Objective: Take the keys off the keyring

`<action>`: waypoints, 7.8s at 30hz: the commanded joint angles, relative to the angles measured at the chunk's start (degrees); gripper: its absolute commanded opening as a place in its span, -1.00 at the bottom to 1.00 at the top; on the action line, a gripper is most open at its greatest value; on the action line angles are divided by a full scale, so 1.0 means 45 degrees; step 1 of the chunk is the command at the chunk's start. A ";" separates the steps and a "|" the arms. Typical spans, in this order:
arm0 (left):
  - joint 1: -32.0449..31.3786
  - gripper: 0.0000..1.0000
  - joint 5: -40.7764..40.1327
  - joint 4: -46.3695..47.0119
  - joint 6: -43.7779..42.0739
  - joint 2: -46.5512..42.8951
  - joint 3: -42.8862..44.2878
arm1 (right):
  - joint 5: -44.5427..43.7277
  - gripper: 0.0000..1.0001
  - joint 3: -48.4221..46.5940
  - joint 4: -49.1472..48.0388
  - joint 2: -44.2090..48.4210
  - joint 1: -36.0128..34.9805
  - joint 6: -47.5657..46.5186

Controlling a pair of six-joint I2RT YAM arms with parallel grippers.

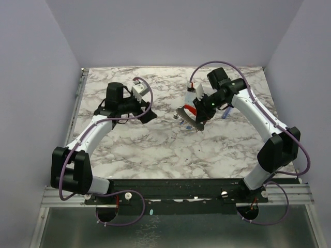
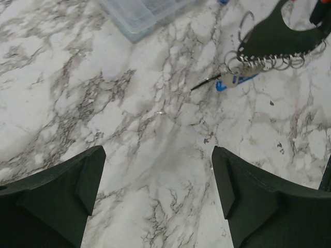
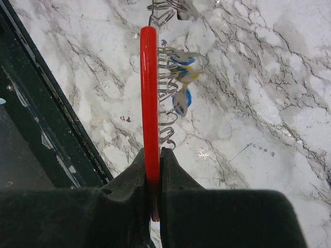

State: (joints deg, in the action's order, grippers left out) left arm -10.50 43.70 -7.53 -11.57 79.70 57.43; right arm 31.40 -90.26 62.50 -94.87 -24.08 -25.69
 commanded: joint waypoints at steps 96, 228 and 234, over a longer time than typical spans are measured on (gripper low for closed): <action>-0.3233 -1.00 -0.2670 -0.0527 -0.2757 0.2634 -0.1559 | 0.4218 -0.29 0.6230 -0.8607 -0.3120 0.0107 0.3676; -0.2686 -1.00 -0.0796 -0.2647 -0.3622 0.3969 -0.0596 | 0.3741 -0.16 0.8635 -1.4963 -0.3430 -0.1271 0.7974; -0.2715 -1.00 -0.0392 -0.2545 -0.3523 0.4107 -0.0570 | 0.3922 -0.16 0.9522 -1.4929 -0.2647 -0.1261 0.7812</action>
State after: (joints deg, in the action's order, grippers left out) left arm -22.61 38.81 -20.16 -28.01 97.51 54.00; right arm 50.41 -50.11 -8.08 -107.72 -29.56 10.52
